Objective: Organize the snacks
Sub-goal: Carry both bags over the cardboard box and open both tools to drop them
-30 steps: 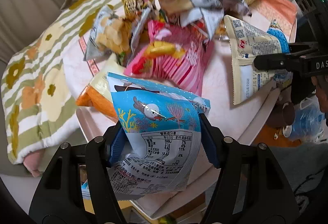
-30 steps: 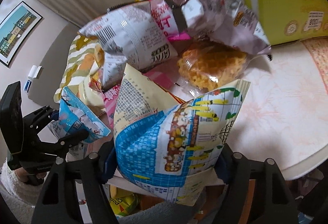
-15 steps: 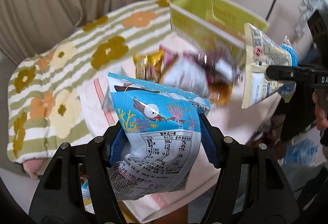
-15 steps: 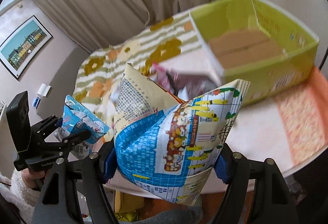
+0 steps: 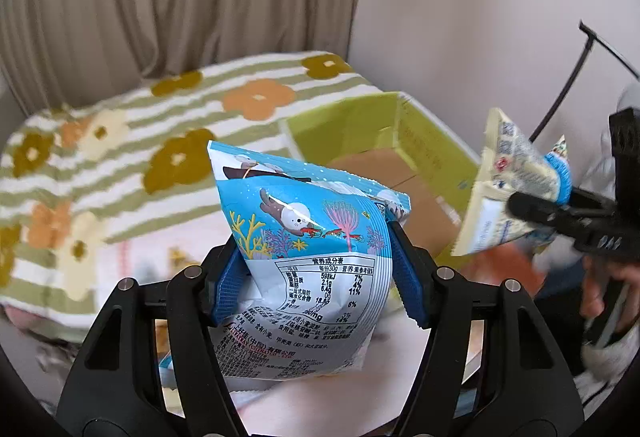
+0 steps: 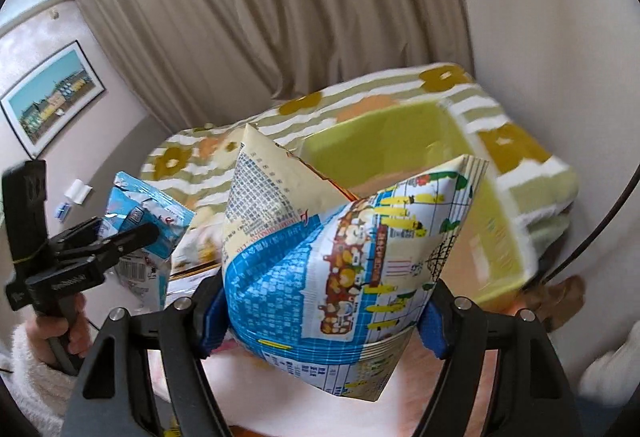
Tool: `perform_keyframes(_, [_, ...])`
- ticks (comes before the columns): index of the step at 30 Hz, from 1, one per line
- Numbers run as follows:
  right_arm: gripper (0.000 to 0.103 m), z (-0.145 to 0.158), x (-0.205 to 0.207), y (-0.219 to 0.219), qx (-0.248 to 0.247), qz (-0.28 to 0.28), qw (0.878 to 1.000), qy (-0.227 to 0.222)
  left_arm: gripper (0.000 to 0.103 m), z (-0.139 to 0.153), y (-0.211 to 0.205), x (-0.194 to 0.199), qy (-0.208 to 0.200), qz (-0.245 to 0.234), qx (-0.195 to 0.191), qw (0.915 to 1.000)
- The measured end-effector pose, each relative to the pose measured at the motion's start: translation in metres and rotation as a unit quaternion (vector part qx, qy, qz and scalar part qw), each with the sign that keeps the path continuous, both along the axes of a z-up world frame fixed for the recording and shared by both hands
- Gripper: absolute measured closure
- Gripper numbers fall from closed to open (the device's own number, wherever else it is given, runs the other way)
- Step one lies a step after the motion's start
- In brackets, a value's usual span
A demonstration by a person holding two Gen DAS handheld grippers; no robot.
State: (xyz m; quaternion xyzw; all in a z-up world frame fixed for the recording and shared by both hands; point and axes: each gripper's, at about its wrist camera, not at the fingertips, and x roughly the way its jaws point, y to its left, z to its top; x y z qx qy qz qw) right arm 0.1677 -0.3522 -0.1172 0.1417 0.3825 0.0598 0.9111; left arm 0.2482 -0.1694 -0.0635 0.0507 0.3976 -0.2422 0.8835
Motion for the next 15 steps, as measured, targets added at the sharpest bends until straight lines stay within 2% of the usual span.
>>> perform_keyframes(2, [0.031,-0.001,0.010,-0.017,-0.010,-0.010,1.000,0.007,0.041,-0.005,-0.028,0.012,0.015,0.005,-0.012,0.9998])
perform_keyframes(8, [0.031,-0.005,0.037,-0.046,-0.019,-0.014,1.000,0.016,0.041,-0.037,-0.085,0.042,0.054,0.014,-0.011,0.9984])
perform_keyframes(15, [0.031,-0.007,0.043,-0.063,-0.023,-0.027,0.999,0.024,0.041,-0.073,-0.119,0.079,0.103,0.017,0.000,0.9945])
